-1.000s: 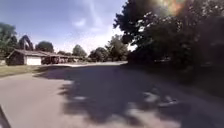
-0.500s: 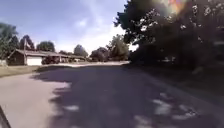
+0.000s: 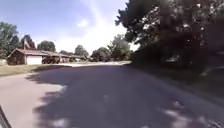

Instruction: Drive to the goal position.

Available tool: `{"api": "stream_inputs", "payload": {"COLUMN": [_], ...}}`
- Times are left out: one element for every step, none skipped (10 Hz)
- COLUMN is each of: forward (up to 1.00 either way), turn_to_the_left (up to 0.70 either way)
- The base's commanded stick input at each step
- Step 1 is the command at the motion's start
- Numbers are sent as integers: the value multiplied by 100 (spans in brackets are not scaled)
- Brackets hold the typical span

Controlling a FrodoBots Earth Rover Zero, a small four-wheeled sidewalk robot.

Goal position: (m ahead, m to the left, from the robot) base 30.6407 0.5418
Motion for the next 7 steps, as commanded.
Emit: {"api": "stream_inputs", "payload": {"forward": [70, 70, 70, 70, 70, 70, 70], "turn_to_the_left": [3, 3, 3, 3, 3, 3, 3]}}
